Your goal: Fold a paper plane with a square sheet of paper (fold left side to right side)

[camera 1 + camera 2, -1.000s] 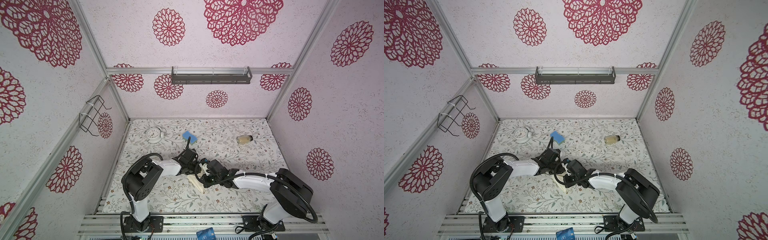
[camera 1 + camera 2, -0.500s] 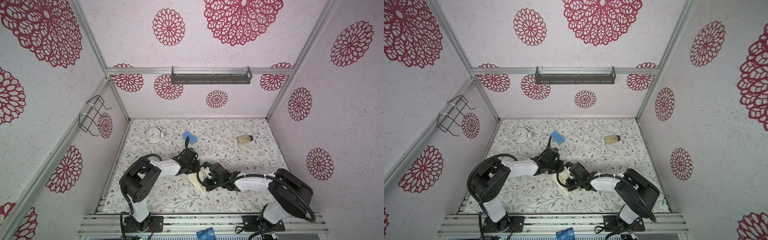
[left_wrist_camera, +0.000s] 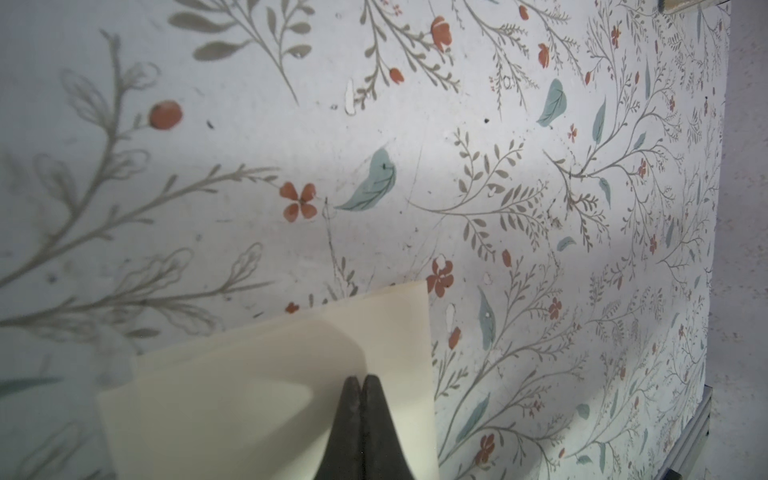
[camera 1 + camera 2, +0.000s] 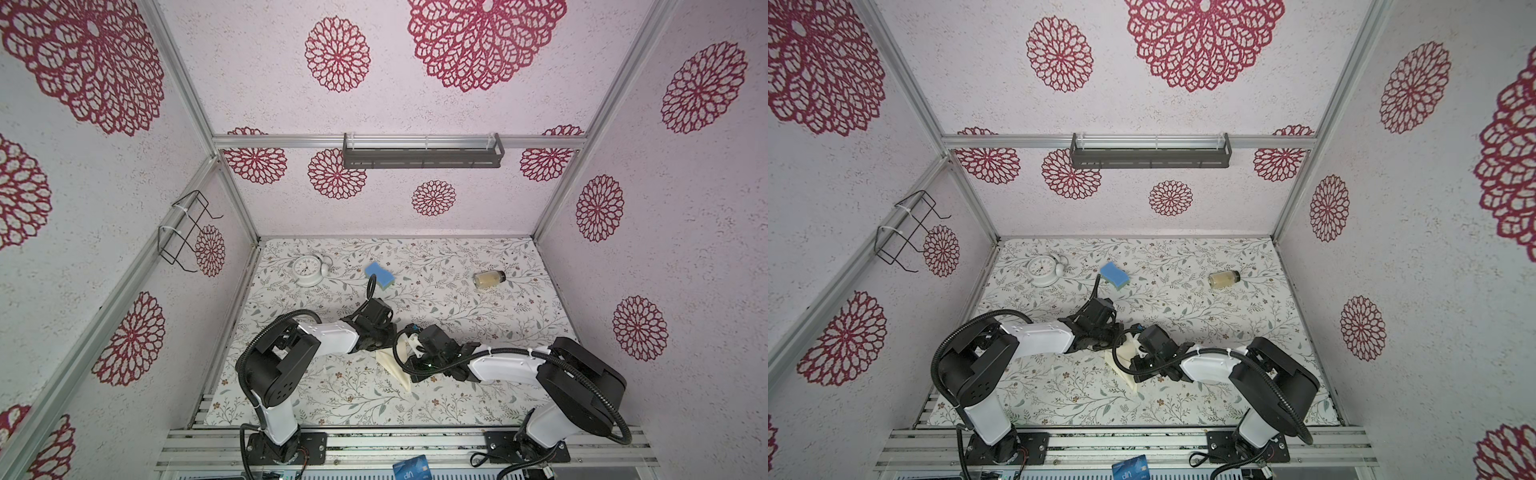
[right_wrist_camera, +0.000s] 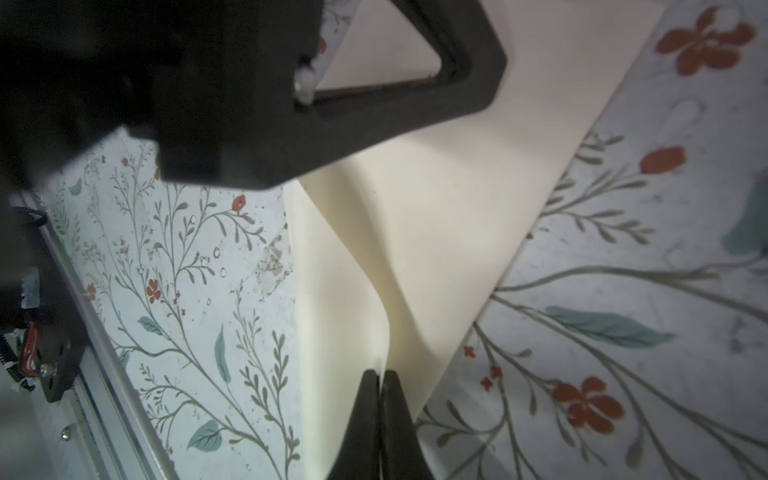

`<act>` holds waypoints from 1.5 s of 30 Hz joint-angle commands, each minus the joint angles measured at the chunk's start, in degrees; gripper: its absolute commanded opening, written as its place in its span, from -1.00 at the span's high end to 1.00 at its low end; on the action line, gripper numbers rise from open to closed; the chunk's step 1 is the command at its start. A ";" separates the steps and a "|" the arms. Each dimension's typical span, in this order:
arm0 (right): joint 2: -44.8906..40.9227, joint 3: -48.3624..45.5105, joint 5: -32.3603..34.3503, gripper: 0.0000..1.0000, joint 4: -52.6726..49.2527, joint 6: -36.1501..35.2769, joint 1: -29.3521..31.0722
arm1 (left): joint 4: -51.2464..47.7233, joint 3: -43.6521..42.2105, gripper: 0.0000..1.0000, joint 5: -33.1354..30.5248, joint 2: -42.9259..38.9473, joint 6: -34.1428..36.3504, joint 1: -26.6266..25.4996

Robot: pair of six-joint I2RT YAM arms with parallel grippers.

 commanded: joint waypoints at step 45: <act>4.55 0.38 -0.60 0.90 1.82 0.93 -1.80 | 2.17 -4.48 1.00 -0.74 -0.68 -1.60 0.21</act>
